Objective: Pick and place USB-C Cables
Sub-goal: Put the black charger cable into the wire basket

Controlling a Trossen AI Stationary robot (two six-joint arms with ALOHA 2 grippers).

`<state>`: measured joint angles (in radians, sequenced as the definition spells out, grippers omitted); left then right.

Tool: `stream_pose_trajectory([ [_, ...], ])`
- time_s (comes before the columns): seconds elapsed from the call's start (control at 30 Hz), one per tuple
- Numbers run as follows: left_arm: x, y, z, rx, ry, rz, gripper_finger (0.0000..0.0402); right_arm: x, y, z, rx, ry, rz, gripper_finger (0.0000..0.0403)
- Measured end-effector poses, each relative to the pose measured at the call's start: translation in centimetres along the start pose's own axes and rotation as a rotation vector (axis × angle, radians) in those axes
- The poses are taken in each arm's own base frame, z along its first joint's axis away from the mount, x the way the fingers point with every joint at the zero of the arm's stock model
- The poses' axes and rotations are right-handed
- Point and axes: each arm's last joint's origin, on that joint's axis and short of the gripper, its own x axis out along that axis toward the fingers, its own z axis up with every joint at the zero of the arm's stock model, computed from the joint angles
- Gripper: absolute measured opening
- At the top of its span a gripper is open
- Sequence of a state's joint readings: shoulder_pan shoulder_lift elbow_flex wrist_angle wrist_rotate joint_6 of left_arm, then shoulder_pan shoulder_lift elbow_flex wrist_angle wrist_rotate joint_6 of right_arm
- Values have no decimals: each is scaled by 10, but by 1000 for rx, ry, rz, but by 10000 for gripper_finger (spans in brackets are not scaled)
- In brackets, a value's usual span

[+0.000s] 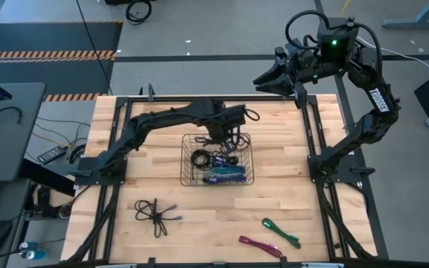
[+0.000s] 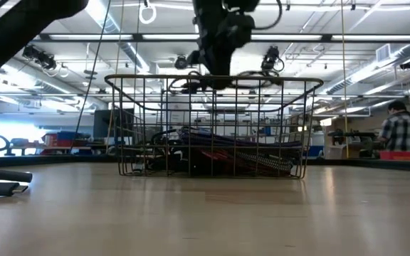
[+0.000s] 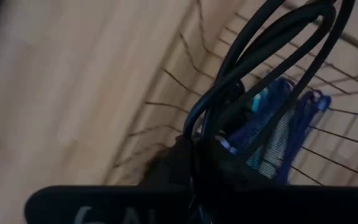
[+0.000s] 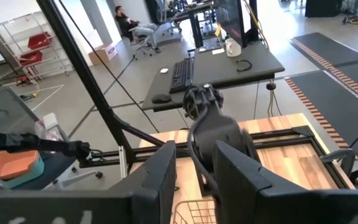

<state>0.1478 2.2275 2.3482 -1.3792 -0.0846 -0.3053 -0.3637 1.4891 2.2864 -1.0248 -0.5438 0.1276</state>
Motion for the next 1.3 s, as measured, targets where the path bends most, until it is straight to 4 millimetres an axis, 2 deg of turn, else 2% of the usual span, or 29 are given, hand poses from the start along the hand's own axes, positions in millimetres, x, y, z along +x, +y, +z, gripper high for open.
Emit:
stream_pose_trajectory([
  [0.13,26,-14,-2,-5,63,-1,25,0,0,0,-6,0,0,113],
  [0.27,40,-29,-6,-17,95,7,25,0,0,0,-8,0,0,113],
  [0.47,58,-40,-14,-52,176,40,25,0,0,-1,-14,7,0,113],
  [1.3,64,-37,-11,-97,190,2,25,0,1,-4,3,38,31,113],
])
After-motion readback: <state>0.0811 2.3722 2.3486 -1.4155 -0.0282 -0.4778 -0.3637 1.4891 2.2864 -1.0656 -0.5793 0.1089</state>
